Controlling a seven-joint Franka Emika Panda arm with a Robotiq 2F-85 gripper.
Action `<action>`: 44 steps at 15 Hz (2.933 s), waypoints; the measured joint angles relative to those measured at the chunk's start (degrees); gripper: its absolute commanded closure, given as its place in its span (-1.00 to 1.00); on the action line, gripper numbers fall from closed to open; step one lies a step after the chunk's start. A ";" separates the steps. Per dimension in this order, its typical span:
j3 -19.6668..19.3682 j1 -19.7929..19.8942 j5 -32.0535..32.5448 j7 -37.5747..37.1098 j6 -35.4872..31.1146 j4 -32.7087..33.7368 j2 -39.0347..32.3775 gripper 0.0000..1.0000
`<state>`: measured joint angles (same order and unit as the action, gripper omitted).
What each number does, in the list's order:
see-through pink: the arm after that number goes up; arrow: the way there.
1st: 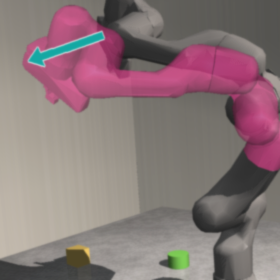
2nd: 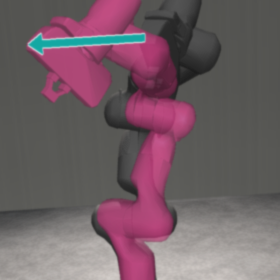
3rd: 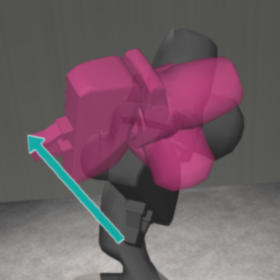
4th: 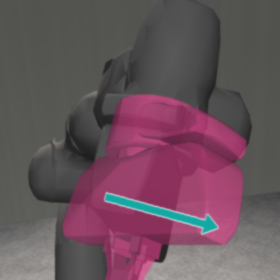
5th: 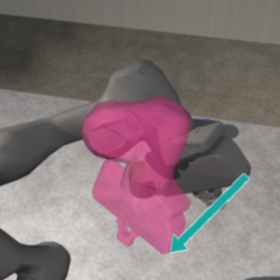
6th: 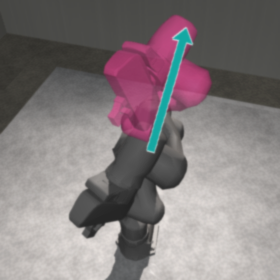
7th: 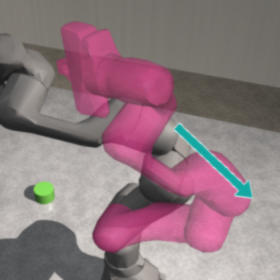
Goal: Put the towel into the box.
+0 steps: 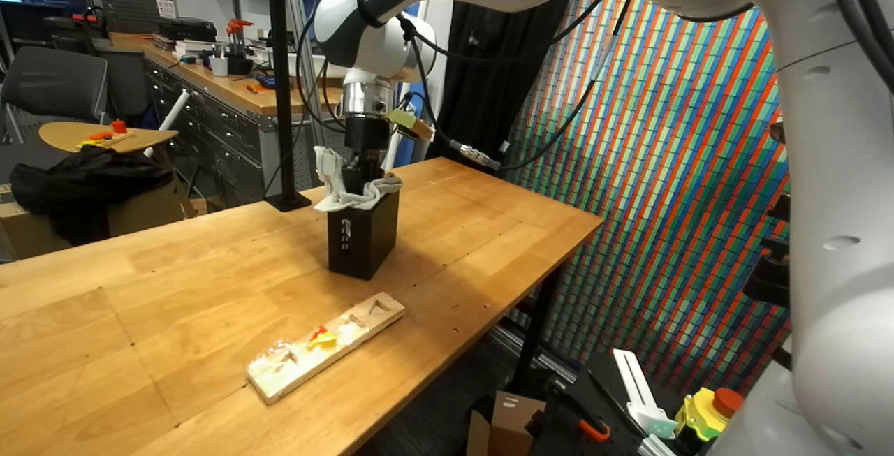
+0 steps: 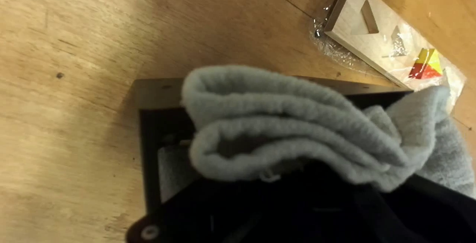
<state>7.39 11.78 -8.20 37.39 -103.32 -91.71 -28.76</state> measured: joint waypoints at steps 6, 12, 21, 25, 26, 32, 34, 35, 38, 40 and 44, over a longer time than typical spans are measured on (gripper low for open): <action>-1.85 -1.59 1.92 -0.84 0.42 0.06 5.30 0.22; -2.30 -4.25 4.96 -4.32 1.67 0.43 10.92 0.06; -2.33 -6.87 8.24 -6.92 2.89 2.71 12.15 0.77; -2.33 -7.26 9.26 -7.03 3.91 3.77 12.11 1.00; -2.34 -7.27 9.26 -7.03 3.97 3.82 12.07 1.00; -2.33 -7.33 9.16 -7.02 3.95 3.81 10.63 0.93; -2.33 -7.33 8.92 -7.00 3.83 3.80 9.58 0.94; -2.33 -7.33 8.79 -6.97 3.75 3.80 8.99 0.97; -2.33 -7.30 8.14 -6.90 2.91 3.76 7.07 0.92; -2.33 -7.13 7.19 -6.84 2.33 3.65 5.89 0.94; -2.34 -6.26 5.39 -6.21 1.21 3.29 4.12 0.92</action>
<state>5.05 5.52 -2.81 31.19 -102.10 -88.42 -24.64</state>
